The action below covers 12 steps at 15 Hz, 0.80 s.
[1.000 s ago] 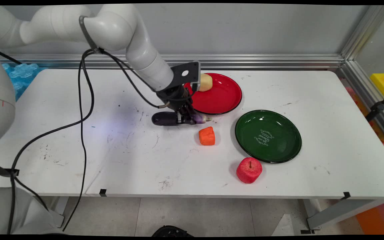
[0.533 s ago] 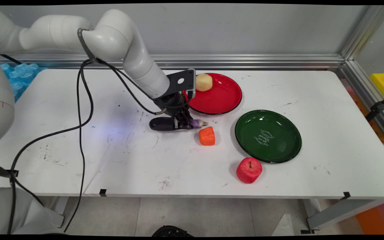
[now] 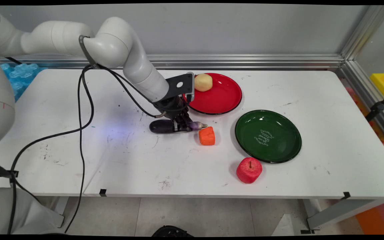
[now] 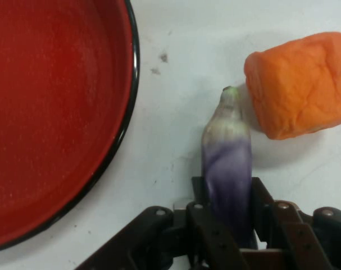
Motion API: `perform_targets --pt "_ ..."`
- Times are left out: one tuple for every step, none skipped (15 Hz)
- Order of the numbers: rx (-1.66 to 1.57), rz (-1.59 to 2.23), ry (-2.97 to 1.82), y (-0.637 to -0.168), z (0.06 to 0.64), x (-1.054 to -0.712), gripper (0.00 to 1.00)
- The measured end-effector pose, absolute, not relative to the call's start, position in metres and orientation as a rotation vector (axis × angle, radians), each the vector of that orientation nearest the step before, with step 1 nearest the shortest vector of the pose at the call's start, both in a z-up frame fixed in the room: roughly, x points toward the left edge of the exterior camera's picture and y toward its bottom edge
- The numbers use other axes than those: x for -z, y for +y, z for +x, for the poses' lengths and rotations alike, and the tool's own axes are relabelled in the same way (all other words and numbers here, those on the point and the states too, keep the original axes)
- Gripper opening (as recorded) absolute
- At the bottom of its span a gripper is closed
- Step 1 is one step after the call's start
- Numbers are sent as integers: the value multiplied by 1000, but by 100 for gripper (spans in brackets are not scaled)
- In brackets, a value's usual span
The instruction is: Place the picked object on the table
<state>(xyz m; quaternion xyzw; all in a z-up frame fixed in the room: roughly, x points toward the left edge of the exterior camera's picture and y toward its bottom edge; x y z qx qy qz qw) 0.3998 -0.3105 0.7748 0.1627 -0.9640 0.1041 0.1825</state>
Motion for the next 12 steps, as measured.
perform_targets --pt "-293 461 -2718 -311 400 -774 0" --pt "-293 462 -2716 -311 399 -773 0" --pt "-294 463 -2715 -312 399 -773 0" --pt "-294 464 -2713 -312 398 -772 0" --pt "-294 465 -2710 -313 398 -772 0" --pt "-295 466 -2707 -314 396 -772 100" --pt "-296 467 -2704 -314 396 -772 100" --pt "-297 466 -2702 -315 395 -772 100" --pt "-298 466 -2699 -316 393 -773 100" --pt "-299 467 -2697 -317 392 -774 100" --pt "-299 466 -2694 -319 391 -776 100" --pt "-300 466 -2690 -321 388 -779 100"
